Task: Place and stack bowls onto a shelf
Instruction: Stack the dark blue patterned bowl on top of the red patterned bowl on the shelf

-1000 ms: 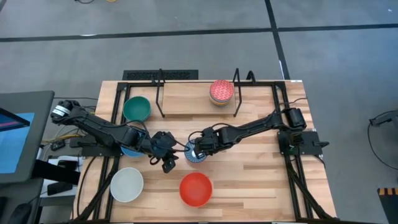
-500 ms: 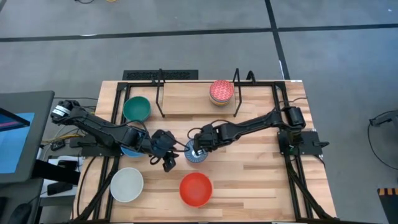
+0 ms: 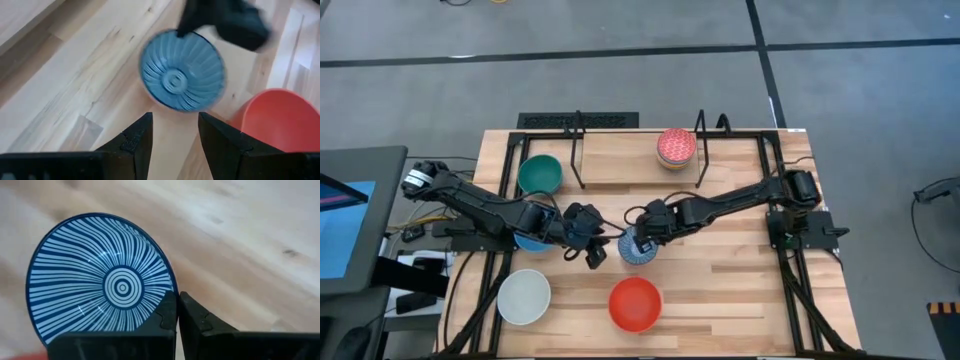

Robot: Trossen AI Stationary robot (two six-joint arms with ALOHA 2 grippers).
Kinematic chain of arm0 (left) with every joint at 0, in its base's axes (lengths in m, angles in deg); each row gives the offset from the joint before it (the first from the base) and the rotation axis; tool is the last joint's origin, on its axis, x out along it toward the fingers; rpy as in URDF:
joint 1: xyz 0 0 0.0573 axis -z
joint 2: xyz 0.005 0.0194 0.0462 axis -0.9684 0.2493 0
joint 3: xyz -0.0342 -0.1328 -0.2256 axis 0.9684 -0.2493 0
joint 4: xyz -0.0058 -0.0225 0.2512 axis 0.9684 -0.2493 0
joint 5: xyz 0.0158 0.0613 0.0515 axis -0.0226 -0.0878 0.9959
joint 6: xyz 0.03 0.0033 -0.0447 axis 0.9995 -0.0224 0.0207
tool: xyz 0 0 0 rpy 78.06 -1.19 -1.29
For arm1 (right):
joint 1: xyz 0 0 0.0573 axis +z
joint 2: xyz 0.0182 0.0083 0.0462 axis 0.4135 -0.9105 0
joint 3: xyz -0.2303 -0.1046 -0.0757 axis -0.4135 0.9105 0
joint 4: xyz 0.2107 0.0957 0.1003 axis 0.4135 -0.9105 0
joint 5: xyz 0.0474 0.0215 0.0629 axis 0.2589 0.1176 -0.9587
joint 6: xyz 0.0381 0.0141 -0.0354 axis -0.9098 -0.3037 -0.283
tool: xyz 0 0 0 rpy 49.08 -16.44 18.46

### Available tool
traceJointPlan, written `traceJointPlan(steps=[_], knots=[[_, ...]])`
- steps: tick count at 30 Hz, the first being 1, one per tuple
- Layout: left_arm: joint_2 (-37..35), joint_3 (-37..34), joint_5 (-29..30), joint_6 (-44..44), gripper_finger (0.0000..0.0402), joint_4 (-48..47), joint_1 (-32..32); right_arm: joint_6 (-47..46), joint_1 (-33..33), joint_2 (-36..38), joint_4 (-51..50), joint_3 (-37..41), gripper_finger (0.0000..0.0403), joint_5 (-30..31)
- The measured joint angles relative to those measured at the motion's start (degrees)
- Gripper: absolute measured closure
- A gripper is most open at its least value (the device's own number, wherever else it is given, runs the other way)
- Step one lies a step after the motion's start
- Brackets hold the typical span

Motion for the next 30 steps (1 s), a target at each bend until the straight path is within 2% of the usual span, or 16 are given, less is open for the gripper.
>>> traceJointPlan(steps=[6, 15, 22, 30], knots=[[0.7, 0.0, 2.4, -2.2, 0.026, 0.6, -0.4, 1.7, 2.9, 3.1, -2.7, -3.4, 0.0379, 5.3], [6.2, 0.1, -1.7, -2.2, 0.026, 14.9, -3.9, 7.8, 4.1, 3.2, -9.4, -10.3, 0.0379, 12.4], [9.9, 0.2, -1.6, -4.4, 0.026, 16.7, -5.9, 10.8, 5.4, 3.1, -17.5, -14.7, 0.038, 14.7], [8.9, 0.2, 2.2, -3.6, 0.026, 17.4, -6.0, 14.1, 6.4, 3.1, -23.0, -14.9, 0.0381, 16.3]])
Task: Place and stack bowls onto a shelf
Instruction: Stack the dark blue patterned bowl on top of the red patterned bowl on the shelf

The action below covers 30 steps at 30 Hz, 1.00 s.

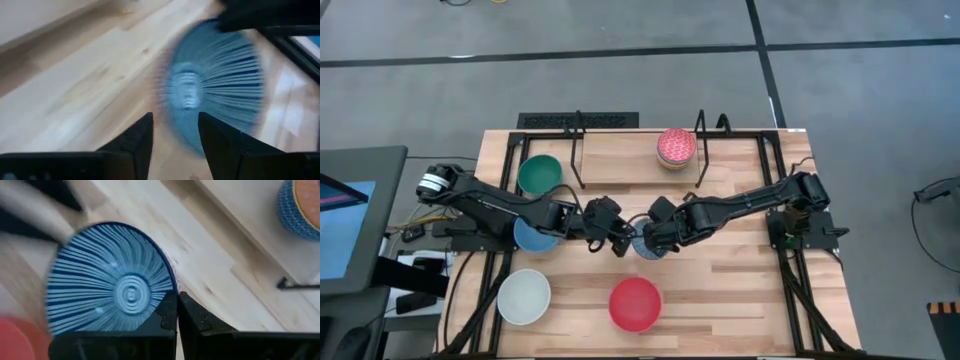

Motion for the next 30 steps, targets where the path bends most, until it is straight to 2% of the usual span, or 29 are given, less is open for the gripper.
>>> traceJointPlan(steps=[8, 14, 20, 26, 30], knots=[[-0.3, 3.2, 5.2, 0.9, 0.026, -3.4, 0.1, 3.5, 1.2, 1.6, -2.6, 0.0, 0.0382, 1.3], [-0.2, 3.5, 0.7, 6.6, 0.026, 2.6, -0.8, 6.3, 1.1, 5.5, -1.3, 0.0, 0.0382, 4.8], [-0.2, 3.5, 1.0, 8.9, 0.026, 4.5, -1.8, 9.5, 0.2, 8.8, 3.5, 0.0, 0.0382, 5.0], [0.4, 3.5, 3.4, 8.1, 0.0261, 2.6, -4.5, 12.9, 1.1, 10.5, 12.5, -0.1, 0.0386, 4.5], [0.3, 3.5, 3.9, 8.2, 0.0289, 3.4, -5.5, 12.8, 1.8, 10.6, 13.0, -0.1, 0.0386, 4.7]])
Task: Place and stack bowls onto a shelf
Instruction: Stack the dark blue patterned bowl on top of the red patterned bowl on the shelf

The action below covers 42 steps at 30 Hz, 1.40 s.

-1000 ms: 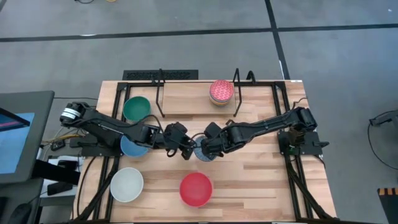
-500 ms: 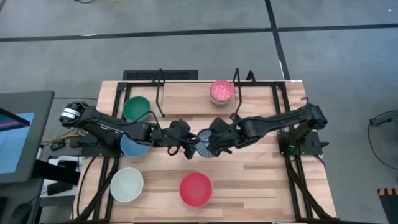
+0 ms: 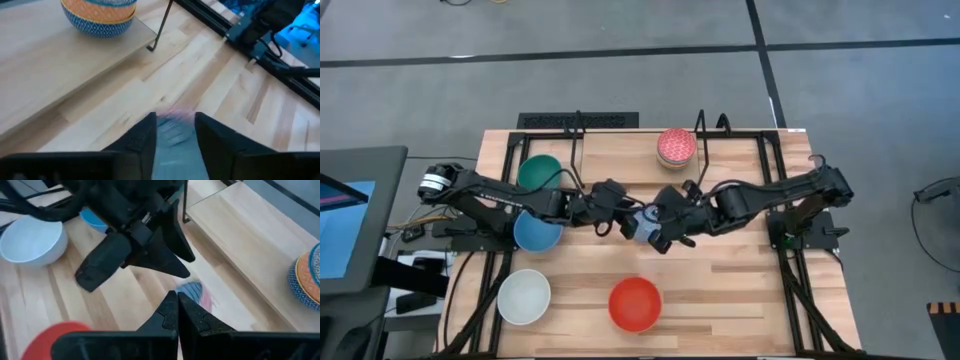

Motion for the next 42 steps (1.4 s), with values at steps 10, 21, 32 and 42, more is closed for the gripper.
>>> traceJointPlan(steps=[10, 21, 32, 42], knots=[[-1.8, 0.1, -1.1, 0.6, 0.0386, -1.9, -0.3, -3.2, 0.9, 4.4, -12.6, 0.0, 0.0377, 2.2], [-1.8, 0.0, 1.8, -2.5, 0.0336, -4.7, -0.5, -16.5, -2.0, 6.5, -19.7, 11.9, 0.0337, 2.2], [-1.0, 0.0, -0.2, -9.6, 0.033, -9.9, -0.3, -25.4, -10.3, 5.4, 5.3, 34.6, 0.0277, -12.1], [-0.1, 0.0, 10.9, 0.0, 0.033, -9.7, -2.7, -17.7, -20.1, 3.5, 13.9, 36.1, 0.0175, -18.8]])
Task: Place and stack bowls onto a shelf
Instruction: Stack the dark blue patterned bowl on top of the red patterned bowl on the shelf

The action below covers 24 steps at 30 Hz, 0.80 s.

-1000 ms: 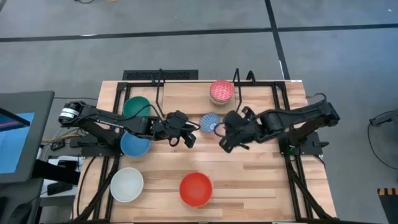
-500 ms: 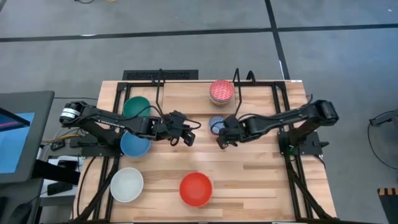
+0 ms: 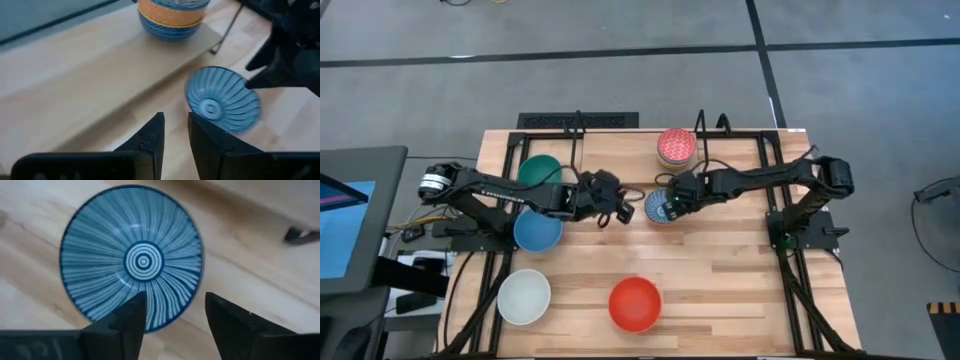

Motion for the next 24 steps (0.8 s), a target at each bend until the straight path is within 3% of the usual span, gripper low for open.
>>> traceJointPlan(steps=[5, 12, 19, 24], knots=[[3.2, 0.0, -6.2, 5.2, 0.033, 4.4, -5.1, 0.3, -3.1, -3.2, 1.1, 0.0, 0.0176, -1.8], [9.0, 0.0, -19.6, 10.4, 0.033, 10.4, -11.2, 1.4, -5.6, -5.2, 2.7, -0.2, 0.0222, -7.9], [15.5, 0.1, -35.8, 18.9, 0.033, 15.4, -16.8, -1.1, -3.9, 2.0, -0.2, -0.2, 0.0262, -8.6], [18.9, 2.9, -40.5, 21.0, 0.033, 16.6, -18.4, -5.1, -3.8, 8.5, -5.9, -0.3, 0.0264, -8.6]])
